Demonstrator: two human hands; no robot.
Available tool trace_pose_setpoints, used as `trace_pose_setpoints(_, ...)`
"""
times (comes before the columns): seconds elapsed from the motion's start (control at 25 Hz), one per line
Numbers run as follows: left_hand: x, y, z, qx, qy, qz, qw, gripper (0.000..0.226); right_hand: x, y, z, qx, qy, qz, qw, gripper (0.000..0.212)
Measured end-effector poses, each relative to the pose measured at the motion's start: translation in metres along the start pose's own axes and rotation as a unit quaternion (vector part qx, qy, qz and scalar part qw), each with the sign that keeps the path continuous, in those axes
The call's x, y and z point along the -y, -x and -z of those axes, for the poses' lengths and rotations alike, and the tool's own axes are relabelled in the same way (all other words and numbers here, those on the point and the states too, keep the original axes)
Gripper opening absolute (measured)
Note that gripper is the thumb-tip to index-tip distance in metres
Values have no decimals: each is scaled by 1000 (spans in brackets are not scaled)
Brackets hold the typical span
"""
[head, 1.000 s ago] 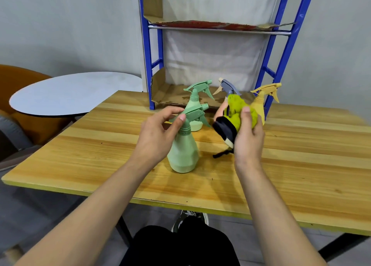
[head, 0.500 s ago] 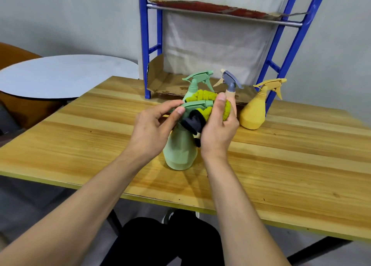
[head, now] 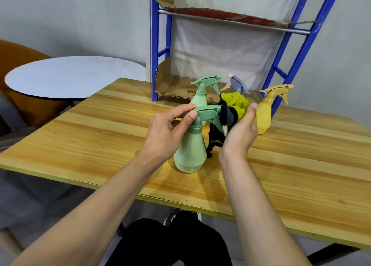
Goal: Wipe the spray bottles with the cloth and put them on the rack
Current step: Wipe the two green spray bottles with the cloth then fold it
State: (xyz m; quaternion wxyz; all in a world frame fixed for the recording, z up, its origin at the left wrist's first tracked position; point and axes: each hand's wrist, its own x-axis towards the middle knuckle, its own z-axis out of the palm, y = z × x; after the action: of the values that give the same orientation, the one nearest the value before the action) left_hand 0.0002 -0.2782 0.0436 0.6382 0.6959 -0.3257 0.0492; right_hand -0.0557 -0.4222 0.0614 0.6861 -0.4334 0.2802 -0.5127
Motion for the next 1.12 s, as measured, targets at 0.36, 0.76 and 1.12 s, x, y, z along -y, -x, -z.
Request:
trace_pose_setpoints(0.36,-5,10,2,36,-8,23,999,47,64,-2,14,101,205,330,916,28)
trace_pose_setpoints(0.76,28,45,-3,121,-78,124,982,60,66,30,-44,440,617,540,366,58)
trace_pose_setpoints(1.12,38,51,-6,101,-74,82,989,64,49,35,-59,391,608,519,456,51)
